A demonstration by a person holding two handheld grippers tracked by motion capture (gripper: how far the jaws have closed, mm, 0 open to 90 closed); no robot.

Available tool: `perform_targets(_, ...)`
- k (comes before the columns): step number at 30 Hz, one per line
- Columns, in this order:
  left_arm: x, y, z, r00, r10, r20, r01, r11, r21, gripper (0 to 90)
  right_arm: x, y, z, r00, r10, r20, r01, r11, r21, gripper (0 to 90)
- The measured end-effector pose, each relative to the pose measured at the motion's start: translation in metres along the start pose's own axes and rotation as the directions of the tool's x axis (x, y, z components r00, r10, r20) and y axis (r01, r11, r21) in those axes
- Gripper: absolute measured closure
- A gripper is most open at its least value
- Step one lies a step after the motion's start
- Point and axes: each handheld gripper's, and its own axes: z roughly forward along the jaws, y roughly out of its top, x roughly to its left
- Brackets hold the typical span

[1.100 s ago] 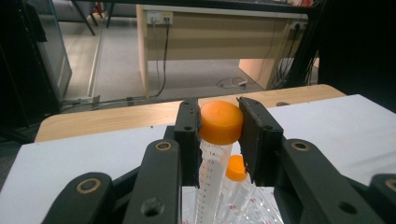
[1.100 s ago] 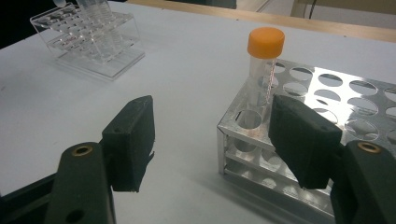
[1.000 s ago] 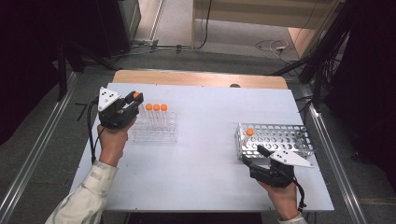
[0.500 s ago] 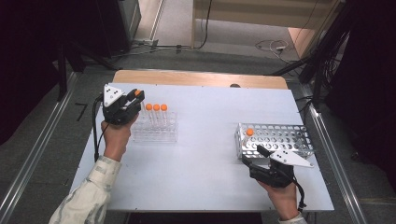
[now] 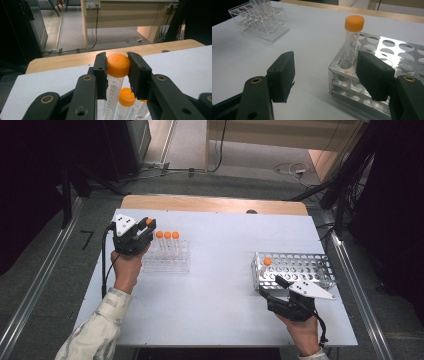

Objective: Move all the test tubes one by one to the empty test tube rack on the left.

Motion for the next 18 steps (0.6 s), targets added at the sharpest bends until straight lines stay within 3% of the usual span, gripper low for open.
perform_targets(7,0.003,-0.015,0.002,0.9999,-0.014,-0.003,0.014,0.9997,0.021,69.3,0.000,0.000,0.001,1.0000,-0.003,0.000,0.003,1.000,0.000,30.2)
perform_targets(18,0.001,-0.022,0.004,0.9998,-0.018,0.005,0.018,0.9993,0.031,68.4,0.000,-0.001,0.002,1.0000,0.001,0.000,-0.001,1.000,0.008,30.2)
